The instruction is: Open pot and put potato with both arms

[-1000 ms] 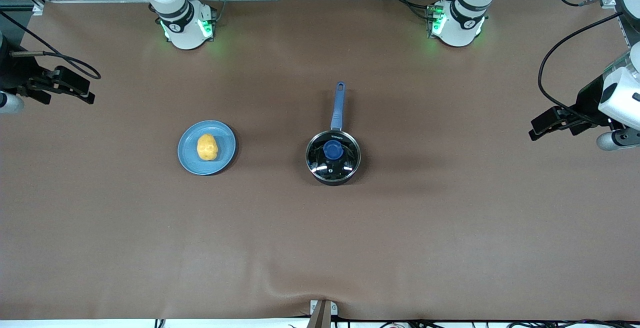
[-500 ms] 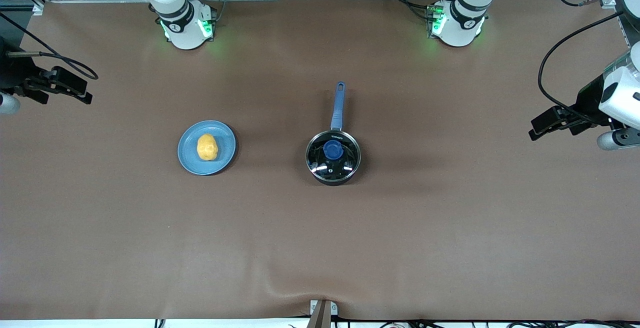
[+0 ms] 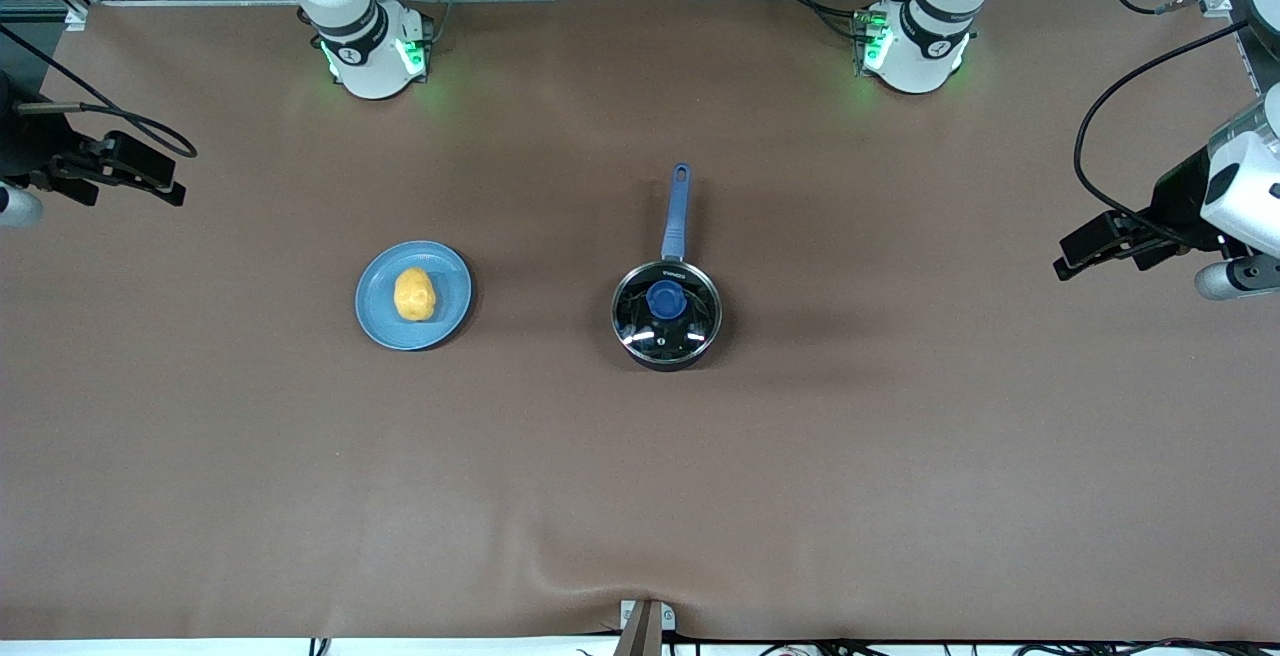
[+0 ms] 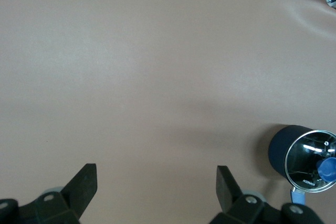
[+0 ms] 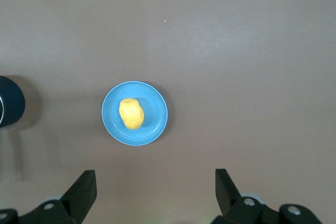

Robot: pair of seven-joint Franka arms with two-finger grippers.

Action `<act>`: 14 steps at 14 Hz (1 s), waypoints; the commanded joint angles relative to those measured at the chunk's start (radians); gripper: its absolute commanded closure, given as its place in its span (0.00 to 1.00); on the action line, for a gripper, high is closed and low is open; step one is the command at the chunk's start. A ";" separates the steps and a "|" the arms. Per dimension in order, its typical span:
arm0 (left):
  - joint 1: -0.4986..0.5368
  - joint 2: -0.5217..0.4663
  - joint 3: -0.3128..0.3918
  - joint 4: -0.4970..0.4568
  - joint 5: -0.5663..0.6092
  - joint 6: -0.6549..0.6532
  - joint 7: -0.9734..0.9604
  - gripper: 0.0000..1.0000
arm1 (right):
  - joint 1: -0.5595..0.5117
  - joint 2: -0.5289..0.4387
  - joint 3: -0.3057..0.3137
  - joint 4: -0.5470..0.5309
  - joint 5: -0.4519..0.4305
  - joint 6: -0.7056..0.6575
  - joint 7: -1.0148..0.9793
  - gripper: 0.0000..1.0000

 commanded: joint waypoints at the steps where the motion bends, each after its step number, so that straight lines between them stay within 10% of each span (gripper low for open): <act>1: -0.024 -0.012 0.005 -0.028 -0.044 0.028 -0.061 0.00 | -0.015 -0.005 0.007 0.001 0.005 -0.009 -0.013 0.00; 14: -0.424 0.325 0.003 0.072 -0.038 0.125 -0.569 0.00 | -0.018 -0.002 0.008 0.001 0.010 0.003 -0.013 0.00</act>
